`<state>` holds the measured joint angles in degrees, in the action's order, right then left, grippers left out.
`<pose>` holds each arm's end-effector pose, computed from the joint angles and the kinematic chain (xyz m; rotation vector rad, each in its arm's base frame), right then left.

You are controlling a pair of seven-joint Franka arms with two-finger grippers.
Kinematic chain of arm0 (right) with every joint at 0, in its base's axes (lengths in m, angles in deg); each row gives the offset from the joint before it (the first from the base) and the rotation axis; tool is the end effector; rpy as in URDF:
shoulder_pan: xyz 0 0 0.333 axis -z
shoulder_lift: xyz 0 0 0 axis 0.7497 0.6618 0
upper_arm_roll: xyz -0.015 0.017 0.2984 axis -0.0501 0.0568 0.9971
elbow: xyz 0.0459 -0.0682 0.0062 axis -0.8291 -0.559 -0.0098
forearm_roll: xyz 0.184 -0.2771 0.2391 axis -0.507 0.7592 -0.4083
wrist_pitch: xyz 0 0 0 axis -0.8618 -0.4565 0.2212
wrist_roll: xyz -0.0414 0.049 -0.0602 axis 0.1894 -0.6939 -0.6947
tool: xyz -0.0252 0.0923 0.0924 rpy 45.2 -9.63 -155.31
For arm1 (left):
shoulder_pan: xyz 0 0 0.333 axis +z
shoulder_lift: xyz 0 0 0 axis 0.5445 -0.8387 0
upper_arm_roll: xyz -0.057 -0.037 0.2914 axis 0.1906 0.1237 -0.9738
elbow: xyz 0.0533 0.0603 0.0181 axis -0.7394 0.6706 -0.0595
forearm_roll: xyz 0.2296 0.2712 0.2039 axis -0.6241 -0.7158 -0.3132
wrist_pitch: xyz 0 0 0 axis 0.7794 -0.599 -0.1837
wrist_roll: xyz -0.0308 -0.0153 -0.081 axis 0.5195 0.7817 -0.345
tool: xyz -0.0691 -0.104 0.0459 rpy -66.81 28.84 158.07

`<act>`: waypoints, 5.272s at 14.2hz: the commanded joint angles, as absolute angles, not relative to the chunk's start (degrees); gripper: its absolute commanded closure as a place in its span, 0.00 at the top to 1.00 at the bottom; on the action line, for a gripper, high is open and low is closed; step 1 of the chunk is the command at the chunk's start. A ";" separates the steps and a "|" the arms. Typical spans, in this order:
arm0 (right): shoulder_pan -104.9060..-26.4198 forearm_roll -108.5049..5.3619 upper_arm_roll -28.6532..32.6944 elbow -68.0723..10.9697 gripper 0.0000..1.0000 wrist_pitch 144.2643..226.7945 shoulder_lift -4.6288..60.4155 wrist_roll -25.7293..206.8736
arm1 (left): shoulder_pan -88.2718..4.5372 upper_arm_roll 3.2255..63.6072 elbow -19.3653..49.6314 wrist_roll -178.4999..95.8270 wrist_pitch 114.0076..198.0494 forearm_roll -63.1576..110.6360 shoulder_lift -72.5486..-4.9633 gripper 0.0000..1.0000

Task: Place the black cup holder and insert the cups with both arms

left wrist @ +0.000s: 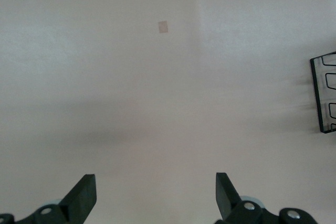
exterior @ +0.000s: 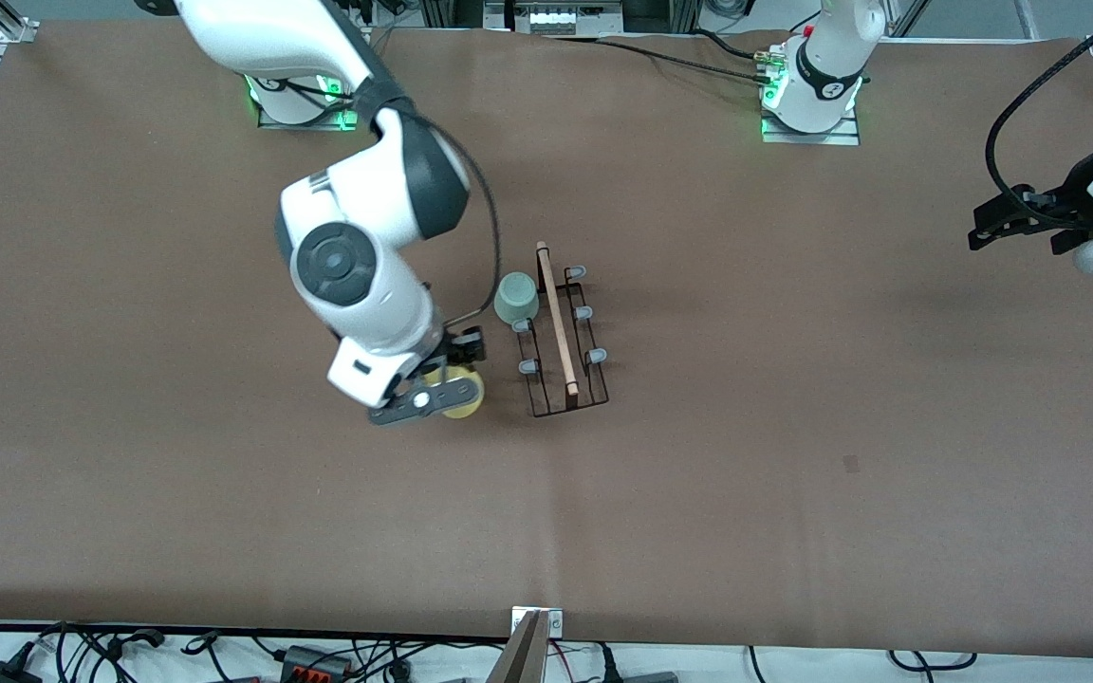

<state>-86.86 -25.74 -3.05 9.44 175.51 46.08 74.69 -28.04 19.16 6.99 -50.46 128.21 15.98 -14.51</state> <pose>0.6469 0.4088 0.3721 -3.0238 -0.4556 -0.0503 0.5737 0.0071 0.5548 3.1144 -0.0456 -0.0990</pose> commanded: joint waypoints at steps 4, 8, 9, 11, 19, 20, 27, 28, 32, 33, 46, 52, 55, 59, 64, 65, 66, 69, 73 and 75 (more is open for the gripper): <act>-91.89 -26.15 -3.52 10.09 0.19 178.81 48.28 75.08 | -27.72 19.22 5.95 -51.74 127.81 16.77 -15.07 1.00; -93.48 -25.62 -3.60 10.00 0.19 178.72 49.69 75.17 | -27.72 19.22 5.86 -51.74 128.25 17.03 -15.68 1.00; -93.48 -25.62 -3.60 10.00 0.19 178.89 49.95 75.17 | -27.63 19.22 5.86 -51.74 128.34 17.64 -15.77 1.00; -93.48 -25.62 -3.60 10.00 0.19 180.03 50.66 75.17 | -27.63 19.48 5.86 -51.74 128.16 17.21 -15.68 1.00; -93.92 -25.71 -3.60 9.91 0.19 179.86 52.24 75.52 | -27.72 19.49 4.89 -51.65 128.25 17.47 -16.56 1.00; -93.92 -25.71 -3.52 9.91 0.19 179.42 52.24 75.61 | -27.72 19.49 4.98 -51.65 128.25 17.47 -16.48 1.00; -94.62 -25.71 -3.60 9.91 1.00 178.90 51.89 74.12 | -27.72 19.49 4.89 -51.65 128.25 17.47 -16.56 1.00; -94.62 -25.71 -3.69 10.00 1.00 178.37 51.63 73.94 | -27.72 19.49 4.98 -51.65 128.16 17.47 -16.48 1.00; -93.65 -25.71 -5.09 10.35 1.00 174.68 49.27 72.89 | -27.72 19.49 4.98 -51.65 128.16 17.47 -16.56 1.00; -93.65 -25.71 -7.10 10.35 1.00 174.07 48.12 72.36 | -27.72 19.49 4.98 -51.65 128.16 17.47 -16.56 1.00; -75.82 -25.97 -15.21 10.18 1.00 164.83 42.14 78.59 | -27.72 19.66 4.98 -51.74 127.99 17.47 -16.48 1.00; -63.81 -26.15 -9.54 9.39 1.00 167.02 38.46 78.86 | -27.63 19.66 4.98 -51.74 128.07 17.21 -16.56 1.00; -53.43 -19.24 1.03 6.15 1.00 166.94 33.28 80.17 | -27.63 19.66 4.55 -52.70 128.16 16.68 -16.56 1.00; -45.24 -17.98 6.23 -3.07 1.00 166.50 23.26 81.93 | -27.98 19.66 4.19 -53.24 127.99 17.12 -16.65 1.00; -44.96 -15.96 5.98 -4.59 1.00 162.38 20.34 85.10 | -35.69 23.00 -1.58 -49.05 128.51 20.19 -26.28 1.00; -44.96 -15.70 5.98 -5.63 1.00 162.46 19.47 85.62 | -38.50 23.00 -3.70 -45.10 128.51 21.15 -28.67 1.00; -45.31 -15.08 5.98 -7.90 1.00 163.07 17.98 86.24 | -41.14 23.00 -5.02 -40.19 129.30 22.73 -31.39 1.00; -45.49 -14.29 6.15 -21.24 1.00 168.68 8.86 86.59 | -49.93 23.00 -6.97 -27.87 136.92 22.92 -38.07 1.00; -45.40 -14.11 6.06 -30.33 1.00 170.10 2.33 87.12 | -57.24 23.00 -6.97 -24.24 148.44 22.75 -43.01 1.00; -45.31 -14.20 6.15 -30.34 1.00 169.84 2.23 87.73 | -59.96 23.00 -6.97 -20.39 151.00 22.83 -44.42 1.00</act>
